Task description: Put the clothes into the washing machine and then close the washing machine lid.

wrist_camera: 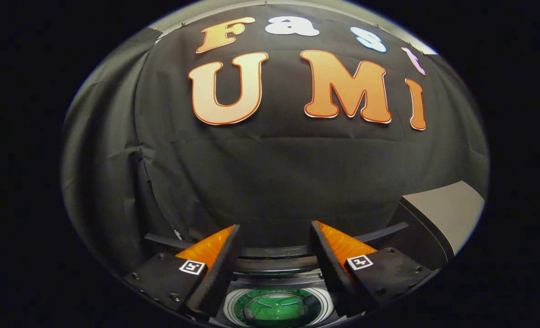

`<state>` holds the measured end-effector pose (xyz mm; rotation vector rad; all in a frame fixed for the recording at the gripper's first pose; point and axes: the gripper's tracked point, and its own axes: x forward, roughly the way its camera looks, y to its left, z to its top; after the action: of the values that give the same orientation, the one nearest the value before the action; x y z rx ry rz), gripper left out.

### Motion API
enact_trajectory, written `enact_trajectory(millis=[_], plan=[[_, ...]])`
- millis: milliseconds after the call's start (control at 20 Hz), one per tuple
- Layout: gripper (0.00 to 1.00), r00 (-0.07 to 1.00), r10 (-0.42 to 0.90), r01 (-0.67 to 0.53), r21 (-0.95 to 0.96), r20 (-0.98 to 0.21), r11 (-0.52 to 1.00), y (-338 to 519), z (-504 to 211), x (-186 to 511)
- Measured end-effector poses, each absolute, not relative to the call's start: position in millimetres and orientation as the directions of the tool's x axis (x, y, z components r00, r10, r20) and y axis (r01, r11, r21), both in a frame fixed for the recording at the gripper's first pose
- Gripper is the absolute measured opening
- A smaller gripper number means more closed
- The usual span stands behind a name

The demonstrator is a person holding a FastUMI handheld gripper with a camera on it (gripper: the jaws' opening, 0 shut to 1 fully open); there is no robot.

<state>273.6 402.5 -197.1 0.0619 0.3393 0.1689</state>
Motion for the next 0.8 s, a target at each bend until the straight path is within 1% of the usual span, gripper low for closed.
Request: enact_trajectory(millis=[150,350,400,700,800], plan=[[0.97,0.942,0.174,-0.157,0.084,-0.288,0.984,401.8,-199.6,260.2],[0.97,0.970,0.177,-0.166,0.081,-0.164,0.983,398.2,-198.5,248.3],[0.97,0.973,0.177,-0.167,0.078,-0.148,0.983,399.2,-201.2,245.7],[0.97,0.974,0.190,-0.181,0.076,-0.124,0.981,398.5,-207.6,235.2],[0.97,0.976,0.194,-0.187,0.075,-0.099,0.980,399.2,-209.4,230.0]])
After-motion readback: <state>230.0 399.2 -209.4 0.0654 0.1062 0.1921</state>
